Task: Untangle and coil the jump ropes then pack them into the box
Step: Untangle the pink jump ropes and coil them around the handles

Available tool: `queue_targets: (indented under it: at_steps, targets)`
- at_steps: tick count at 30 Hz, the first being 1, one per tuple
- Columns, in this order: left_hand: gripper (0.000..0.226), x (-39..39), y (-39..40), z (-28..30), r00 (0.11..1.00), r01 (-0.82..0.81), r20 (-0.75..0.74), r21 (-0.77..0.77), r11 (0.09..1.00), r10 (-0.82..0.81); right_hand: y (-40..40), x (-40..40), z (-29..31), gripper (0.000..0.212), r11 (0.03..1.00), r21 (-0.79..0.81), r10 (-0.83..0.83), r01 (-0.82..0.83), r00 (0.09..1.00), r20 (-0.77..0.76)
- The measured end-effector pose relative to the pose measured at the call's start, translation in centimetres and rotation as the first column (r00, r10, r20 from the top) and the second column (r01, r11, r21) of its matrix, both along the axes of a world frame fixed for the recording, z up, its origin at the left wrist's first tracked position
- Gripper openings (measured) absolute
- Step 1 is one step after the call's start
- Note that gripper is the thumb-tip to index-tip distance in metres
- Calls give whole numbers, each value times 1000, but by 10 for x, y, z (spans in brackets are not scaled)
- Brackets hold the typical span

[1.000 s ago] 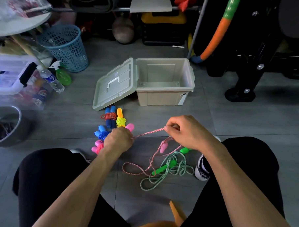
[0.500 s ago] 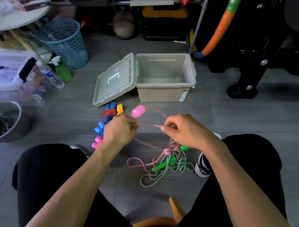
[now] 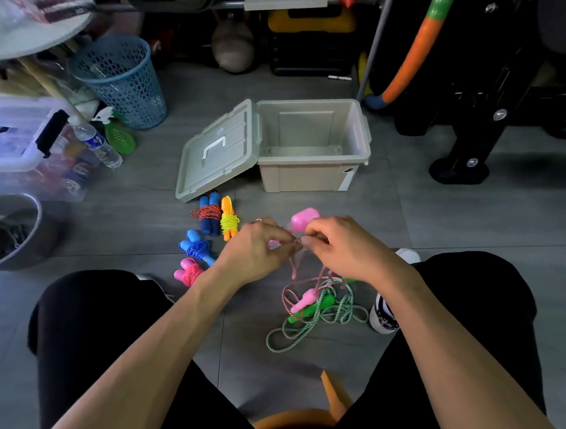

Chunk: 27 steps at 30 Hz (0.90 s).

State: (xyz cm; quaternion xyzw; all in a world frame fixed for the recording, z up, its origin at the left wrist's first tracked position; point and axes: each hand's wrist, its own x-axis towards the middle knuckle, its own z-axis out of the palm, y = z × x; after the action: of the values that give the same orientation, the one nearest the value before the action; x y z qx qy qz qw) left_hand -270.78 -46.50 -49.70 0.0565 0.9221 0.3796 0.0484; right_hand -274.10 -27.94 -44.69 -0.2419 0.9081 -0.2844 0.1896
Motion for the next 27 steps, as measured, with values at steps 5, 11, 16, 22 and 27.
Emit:
queue_targets:
  at_steps: [5, 11, 16, 22, 27]
  targets:
    - [21, -9, -23, -8, 917, -271, 128, -495, 826, 378, 8, 0, 2, 33, 989, 120, -89, 86, 996, 19]
    - [36, -8, -33, -14, 896, -224, 248, -463, 857, 368, 17, -5, 4, 20, 990, 76, -117, 118, 993, -21]
    - [39, -1, -2, 6, 999, -1, -37, -31, 1000, 0, 8, -1, 4, 20, 999, 34, -32, 32, 999, -6]
    - [22, 0, 2, 2, 988, -97, -138, -189, 977, 71, 7, 1, 5, 21, 1000, 14, -26, 26, 999, -27]
    - [26, -5, -30, -12, 899, -188, 245, -531, 826, 362, 18, -4, 6, 20, 995, 14, -95, 95, 995, -18]
